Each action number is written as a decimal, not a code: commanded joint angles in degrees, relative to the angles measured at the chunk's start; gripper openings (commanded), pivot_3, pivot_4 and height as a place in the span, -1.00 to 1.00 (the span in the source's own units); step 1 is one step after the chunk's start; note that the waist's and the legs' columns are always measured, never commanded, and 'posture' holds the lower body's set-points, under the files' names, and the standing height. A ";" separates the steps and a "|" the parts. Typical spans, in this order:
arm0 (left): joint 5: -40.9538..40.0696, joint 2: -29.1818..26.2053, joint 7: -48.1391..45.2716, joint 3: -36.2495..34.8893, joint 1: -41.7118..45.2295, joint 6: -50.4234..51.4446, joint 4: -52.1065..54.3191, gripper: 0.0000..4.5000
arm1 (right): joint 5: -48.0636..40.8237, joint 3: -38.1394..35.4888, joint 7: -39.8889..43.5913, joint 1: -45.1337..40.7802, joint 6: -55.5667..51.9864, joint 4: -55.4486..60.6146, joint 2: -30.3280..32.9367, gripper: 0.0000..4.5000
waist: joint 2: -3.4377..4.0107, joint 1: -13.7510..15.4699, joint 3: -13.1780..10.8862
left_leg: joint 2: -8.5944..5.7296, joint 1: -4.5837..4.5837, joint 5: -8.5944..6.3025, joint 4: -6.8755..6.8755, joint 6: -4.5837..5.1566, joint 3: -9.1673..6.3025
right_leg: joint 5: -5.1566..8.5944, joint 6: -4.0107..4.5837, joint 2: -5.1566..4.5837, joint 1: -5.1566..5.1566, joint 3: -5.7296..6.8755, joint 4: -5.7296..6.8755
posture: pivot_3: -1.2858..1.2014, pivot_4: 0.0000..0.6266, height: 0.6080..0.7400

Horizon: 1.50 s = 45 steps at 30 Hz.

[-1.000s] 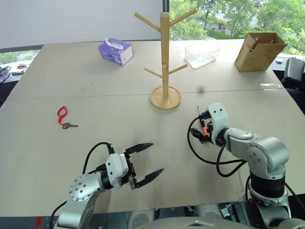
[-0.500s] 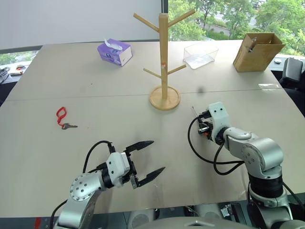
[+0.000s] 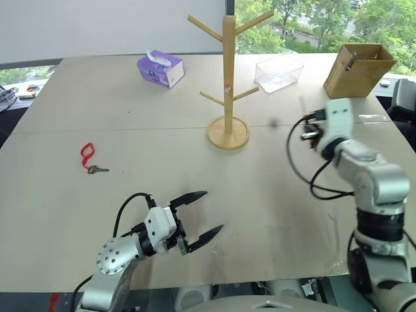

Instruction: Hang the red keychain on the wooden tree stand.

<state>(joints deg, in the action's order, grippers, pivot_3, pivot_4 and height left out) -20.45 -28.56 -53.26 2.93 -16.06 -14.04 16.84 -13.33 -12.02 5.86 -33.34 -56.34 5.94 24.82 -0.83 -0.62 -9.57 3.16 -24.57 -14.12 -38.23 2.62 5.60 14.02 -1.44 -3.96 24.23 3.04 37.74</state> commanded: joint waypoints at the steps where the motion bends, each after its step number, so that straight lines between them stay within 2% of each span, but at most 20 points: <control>1: 0.09 0.44 1.30 0.52 0.90 0.59 1.90 1.00 | 0.98 -6.13 1.27 -4.83 7.81 -18.28 4.86 -0.96 | 0.00 -0.07 0.00 | 0.00 -0.02 0.00 0.00 0.00 -0.02 | 0.00 0.00 0.01 0.01 0.01 0.00 | 0.03 -0.52 1.00; 7: 0.18 0.51 3.20 0.78 1.44 2.62 4.14 1.00 | 2.72 -7.32 3.09 -12.65 19.70 -44.61 10.62 -0.96 | 0.07 -0.61 -0.03 | 0.01 0.06 0.00 0.01 0.00 0.10 | 0.00 0.01 0.29 0.03 -0.23 0.03 | 0.03 -0.52 1.00; 12: 0.64 0.64 4.83 1.33 1.11 4.30 6.39 1.00 | 3.23 -6.86 5.00 -17.16 25.37 -55.37 12.76 -0.96 | 0.09 -0.51 -0.03 | 0.06 0.09 0.00 0.00 0.00 0.25 | -0.02 -0.01 0.32 0.08 -0.41 0.08 | 0.03 -0.52 1.00; 16: 0.74 0.51 5.31 1.52 0.77 4.67 6.73 1.00 | 3.21 -6.53 6.59 -17.94 27.81 -56.78 12.80 -0.24 | 0.10 -0.36 -0.03 | 0.10 0.10 0.00 -0.01 0.00 0.31 | -0.03 -0.04 0.29 0.08 -0.48 0.08 | 0.03 -0.52 1.00; 18: 0.70 0.50 5.35 1.47 0.81 4.67 6.48 1.00 | 2.99 -6.74 6.98 -17.67 28.56 -56.07 12.71 0.20 | 0.11 -0.32 -0.03 | 0.10 0.10 0.00 -0.01 0.00 0.31 | -0.04 -0.04 0.29 0.09 -0.48 0.08 | 0.03 -0.52 1.00; 21: 0.16 1.16 6.18 1.60 1.01 5.69 6.48 1.00 | 1.50 -7.39 9.51 -15.11 28.58 -51.15 12.53 0.86 | 0.12 -0.23 -0.02 | 0.11 0.10 0.01 -0.01 0.00 0.32 | -0.04 -0.05 0.29 0.10 -0.49 0.09 | 0.03 -0.52 1.00; 22: 0.21 1.35 6.56 1.64 0.97 5.91 6.63 1.00 | 0.96 -7.52 10.54 -13.72 28.79 -48.73 12.40 0.98 | 0.13 -0.17 -0.02 | 0.12 0.10 0.01 -0.01 0.00 0.31 | -0.04 -0.05 0.29 0.10 -0.48 0.10 | 0.03 -0.52 1.00; 24: 0.48 2.19 8.44 1.38 0.95 6.90 7.09 1.00 | -1.06 -7.24 15.43 -8.81 30.08 -40.72 12.04 0.98 | 0.13 -0.08 -0.01 | 0.13 0.09 0.00 -0.01 0.00 0.30 | -0.04 -0.05 0.28 0.10 -0.48 0.10 | 0.03 -0.52 1.00; 26: -0.24 4.25 13.78 -0.14 1.92 11.45 7.65 1.00 | -4.56 -5.78 24.34 -0.45 31.88 -28.31 11.70 0.98 | 0.14 0.15 0.00 | 0.15 0.06 0.00 -0.02 0.00 0.24 | -0.04 -0.06 0.27 0.09 -0.44 0.08 | 0.03 -0.52 1.00; 29: -1.99 8.55 24.42 -3.83 4.57 19.91 8.65 1.00 | -8.41 -2.93 34.30 12.04 36.83 -11.29 10.67 0.98 | 0.18 0.36 0.02 | 0.15 0.01 0.00 -0.06 0.00 0.08 | -0.04 -0.07 0.26 0.05 -0.45 0.09 | 0.03 -0.52 1.00; 33: 2.77 17.22 44.17 -9.62 8.44 29.17 11.34 1.00 | -10.79 4.02 48.54 27.94 45.24 3.13 10.77 0.98 | 0.13 0.07 0.03 | 0.17 0.15 0.00 -0.11 -0.01 -0.09 | -0.02 -0.13 0.27 -0.13 -0.40 0.12 | 0.03 -0.52 1.00; 37: 4.90 24.77 58.67 -13.83 12.81 37.33 15.16 1.00 | -9.29 8.05 58.07 33.78 56.76 3.30 11.24 0.98 | 0.00 0.00 -0.04 | 0.10 0.64 -0.01 -0.10 -0.01 -0.04 | 0.08 -0.31 0.25 -0.61 -0.30 0.06 | 0.03 -0.52 1.00; 39: 5.36 28.17 65.44 -16.65 15.57 41.86 16.37 1.00 | -8.57 9.62 62.74 34.22 63.99 0.53 10.98 0.98 | -0.29 0.11 -0.08 | 0.07 0.69 -0.01 -0.12 0.00 -0.06 | 0.07 -0.34 0.25 -0.67 -0.29 0.06 | 0.03 -0.52 1.00; 42: 7.69 28.13 69.12 -18.57 17.74 46.61 17.04 1.00 | -8.29 10.92 66.25 32.60 69.61 -3.43 10.61 0.98 | -0.40 0.15 -0.04 | 0.06 0.74 0.00 -0.12 -0.02 -0.09 | 0.06 -0.31 0.30 -0.70 -0.28 0.07 | 0.03 -0.52 1.00; 45: 8.55 25.38 69.91 -21.62 19.34 50.14 17.02 1.00 | -7.83 11.84 68.26 30.43 74.23 -7.34 9.97 0.98 | -0.42 0.13 -0.06 | 0.03 0.74 0.00 -0.11 -0.03 -0.06 | -0.05 -0.11 0.31 -0.69 -0.30 0.07 | 0.03 -0.52 1.00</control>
<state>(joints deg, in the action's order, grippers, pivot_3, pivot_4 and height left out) -12.52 -1.73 16.04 -16.38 2.38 34.66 31.05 -20.84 -0.31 72.69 -1.81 14.61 -0.72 35.08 -1.25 -0.49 -9.63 3.18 -23.83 -14.11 -38.33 2.58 5.54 13.97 -1.54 -3.65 23.54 2.74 37.82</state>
